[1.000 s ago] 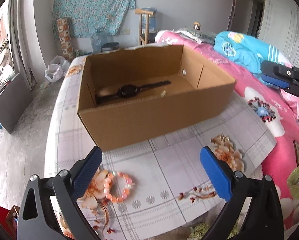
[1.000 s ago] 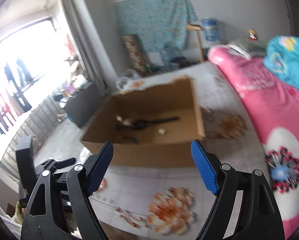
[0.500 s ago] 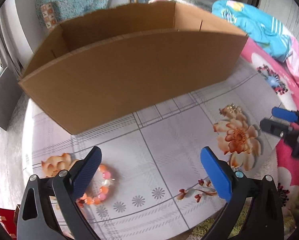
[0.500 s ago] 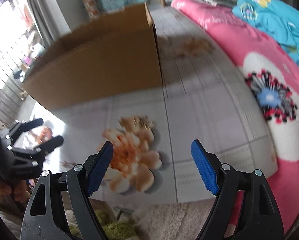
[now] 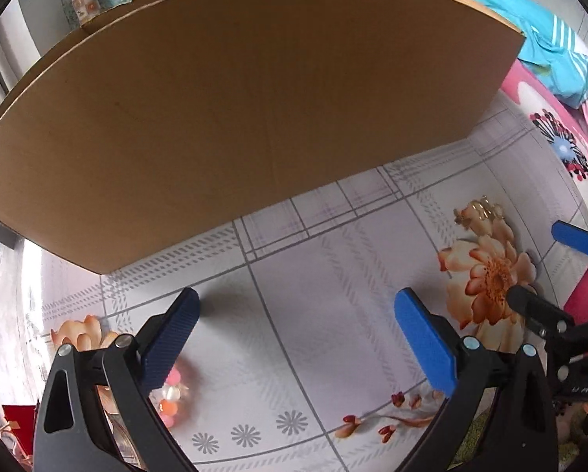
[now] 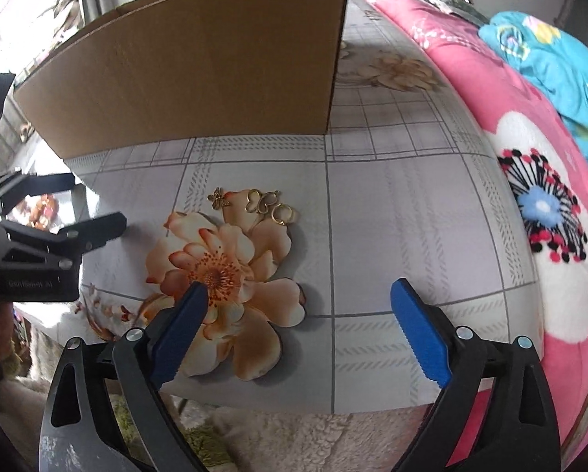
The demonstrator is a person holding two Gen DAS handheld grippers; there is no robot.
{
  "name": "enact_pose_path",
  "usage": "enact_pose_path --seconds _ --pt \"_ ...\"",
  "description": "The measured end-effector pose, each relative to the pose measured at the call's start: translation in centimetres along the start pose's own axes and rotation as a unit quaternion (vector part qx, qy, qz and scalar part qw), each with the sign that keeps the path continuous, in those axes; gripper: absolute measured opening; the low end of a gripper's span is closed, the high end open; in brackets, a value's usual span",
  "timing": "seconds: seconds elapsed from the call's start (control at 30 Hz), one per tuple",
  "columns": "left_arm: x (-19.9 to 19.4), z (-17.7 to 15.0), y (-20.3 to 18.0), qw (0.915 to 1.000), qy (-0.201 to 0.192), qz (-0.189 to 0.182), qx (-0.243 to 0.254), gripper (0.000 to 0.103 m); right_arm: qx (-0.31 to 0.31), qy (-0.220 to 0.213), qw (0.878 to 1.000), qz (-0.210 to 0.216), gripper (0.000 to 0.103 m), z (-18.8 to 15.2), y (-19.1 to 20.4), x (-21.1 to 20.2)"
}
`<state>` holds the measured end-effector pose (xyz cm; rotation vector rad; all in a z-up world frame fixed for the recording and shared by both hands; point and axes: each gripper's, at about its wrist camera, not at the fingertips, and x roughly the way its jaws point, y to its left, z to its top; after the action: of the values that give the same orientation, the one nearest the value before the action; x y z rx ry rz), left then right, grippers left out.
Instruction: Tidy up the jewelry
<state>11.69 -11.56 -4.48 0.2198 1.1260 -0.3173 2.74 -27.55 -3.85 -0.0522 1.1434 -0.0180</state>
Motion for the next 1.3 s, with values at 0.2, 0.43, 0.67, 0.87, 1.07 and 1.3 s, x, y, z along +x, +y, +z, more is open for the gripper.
enact_pose_path --seconds 0.2,0.43,0.67,0.87,1.07,1.3 --pt "0.4 0.4 -0.1 1.0000 -0.002 0.002 -0.006 0.097 -0.024 0.002 1.000 -0.006 0.095 -0.3 1.0 -0.3" --pt "0.6 0.7 -0.5 0.9999 -0.011 0.003 -0.007 0.098 -0.019 0.011 1.000 0.000 0.095 -0.2 0.8 -0.1" --pt "0.4 0.4 -0.3 0.9999 -0.009 0.003 -0.006 0.097 -0.010 0.022 1.000 0.007 0.095 0.5 0.2 0.4" --pt "0.4 0.4 -0.3 0.9999 -0.009 0.002 -0.006 0.098 -0.007 0.019 1.000 0.005 0.095 0.5 0.1 0.6" --pt "0.3 0.5 -0.3 1.0000 -0.008 0.001 -0.003 0.098 -0.006 0.021 1.000 0.003 0.095 0.5 0.2 0.6" --pt "0.3 0.5 -0.3 1.0000 -0.007 0.000 -0.004 0.098 -0.004 0.022 1.000 0.002 0.095 0.5 0.3 0.6"
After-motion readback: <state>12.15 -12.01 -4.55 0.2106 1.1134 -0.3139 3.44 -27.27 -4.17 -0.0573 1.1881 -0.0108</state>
